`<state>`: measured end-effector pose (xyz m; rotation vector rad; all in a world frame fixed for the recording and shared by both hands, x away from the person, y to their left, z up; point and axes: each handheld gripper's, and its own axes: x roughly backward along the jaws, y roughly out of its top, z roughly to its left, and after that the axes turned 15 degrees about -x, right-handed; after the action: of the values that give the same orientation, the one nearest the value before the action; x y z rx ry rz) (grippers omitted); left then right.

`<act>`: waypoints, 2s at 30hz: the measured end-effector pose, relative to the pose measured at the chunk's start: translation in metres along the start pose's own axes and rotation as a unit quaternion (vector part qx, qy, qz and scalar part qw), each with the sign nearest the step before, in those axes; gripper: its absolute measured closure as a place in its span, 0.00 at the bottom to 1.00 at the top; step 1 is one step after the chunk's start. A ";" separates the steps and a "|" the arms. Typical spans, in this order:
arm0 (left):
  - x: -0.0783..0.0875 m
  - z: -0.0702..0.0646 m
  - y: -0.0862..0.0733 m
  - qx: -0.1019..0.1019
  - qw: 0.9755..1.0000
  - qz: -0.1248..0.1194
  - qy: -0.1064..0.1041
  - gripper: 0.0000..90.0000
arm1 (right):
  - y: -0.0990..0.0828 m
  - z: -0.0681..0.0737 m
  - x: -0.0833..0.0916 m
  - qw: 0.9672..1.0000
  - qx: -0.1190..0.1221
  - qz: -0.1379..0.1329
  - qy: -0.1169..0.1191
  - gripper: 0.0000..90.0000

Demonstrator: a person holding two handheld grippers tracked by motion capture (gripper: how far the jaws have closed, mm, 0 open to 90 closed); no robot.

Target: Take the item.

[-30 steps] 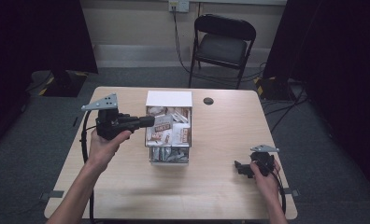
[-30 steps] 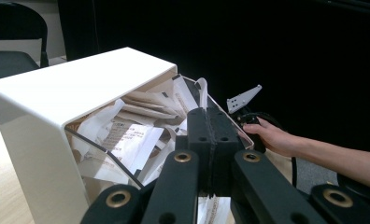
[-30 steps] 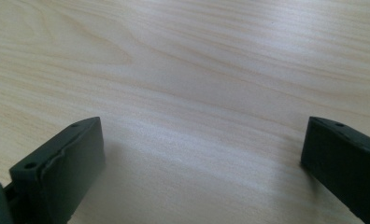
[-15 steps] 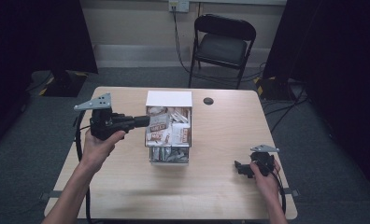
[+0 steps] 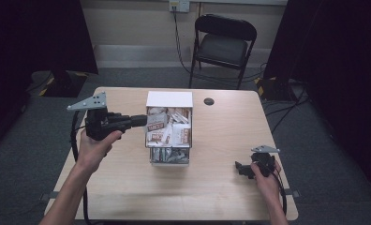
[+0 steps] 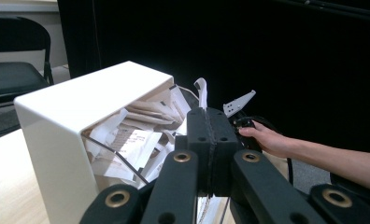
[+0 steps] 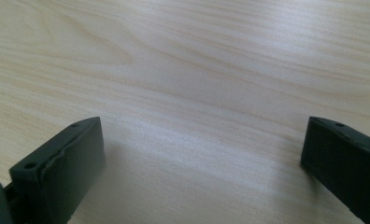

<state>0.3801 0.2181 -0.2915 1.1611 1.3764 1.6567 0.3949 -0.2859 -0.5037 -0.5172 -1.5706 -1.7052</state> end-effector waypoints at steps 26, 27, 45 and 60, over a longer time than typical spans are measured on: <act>0.042 0.007 -0.008 -0.002 0.999 0.013 0.048 1.00 | 0.000 0.000 0.000 1.000 0.000 0.000 0.000 0.00; 0.044 0.007 -0.008 -0.002 0.999 0.016 0.051 1.00 | 0.000 0.000 0.000 1.000 0.000 0.000 0.000 0.00; 0.061 0.019 -0.031 -0.002 0.995 0.040 0.095 1.00 | 0.000 0.000 0.000 1.000 0.000 0.000 0.000 0.00; 0.045 0.033 -0.070 0.026 0.990 0.083 0.108 1.00 | 0.000 0.000 0.000 1.000 0.000 0.000 0.000 0.00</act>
<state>0.3914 0.2855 -0.3488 1.1805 1.4961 1.9217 0.3952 -0.2859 -0.5037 -0.5176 -1.5710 -1.7049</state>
